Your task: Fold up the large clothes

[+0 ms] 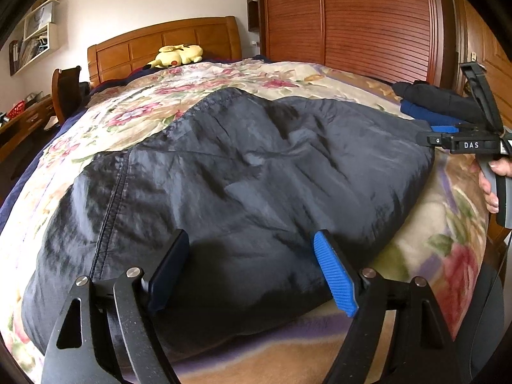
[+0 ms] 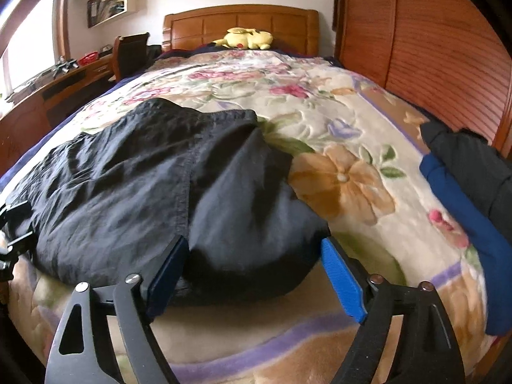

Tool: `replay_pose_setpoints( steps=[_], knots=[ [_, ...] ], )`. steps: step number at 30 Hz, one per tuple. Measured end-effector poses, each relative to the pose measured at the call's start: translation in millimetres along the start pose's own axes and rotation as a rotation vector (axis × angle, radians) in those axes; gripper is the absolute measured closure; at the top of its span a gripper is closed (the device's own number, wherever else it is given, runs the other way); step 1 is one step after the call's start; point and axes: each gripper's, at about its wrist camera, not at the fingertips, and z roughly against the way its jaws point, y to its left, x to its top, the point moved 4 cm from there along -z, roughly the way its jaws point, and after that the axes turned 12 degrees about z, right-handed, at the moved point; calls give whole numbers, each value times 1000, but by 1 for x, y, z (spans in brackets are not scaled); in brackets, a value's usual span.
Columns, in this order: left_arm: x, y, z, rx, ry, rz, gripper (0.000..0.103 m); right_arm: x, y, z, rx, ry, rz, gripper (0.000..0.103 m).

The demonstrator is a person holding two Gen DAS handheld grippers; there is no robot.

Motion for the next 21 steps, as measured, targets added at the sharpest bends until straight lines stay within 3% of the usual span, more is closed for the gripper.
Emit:
replay_pose_setpoints(
  steps=[12,16,20,21],
  knots=[
    [1,1,0,-2,2,2,22,-12,-12,-28,110,55,-121,11],
    [1,1,0,-3,2,2,22,-11,-5,-34,227,54,-116,36],
    [1,1,0,-3,3,2,22,-7,-1,-30,236,29,-68,65],
    [1,1,0,-2,4,1,22,-5,0,-28,230,21,-55,68]
  ],
)
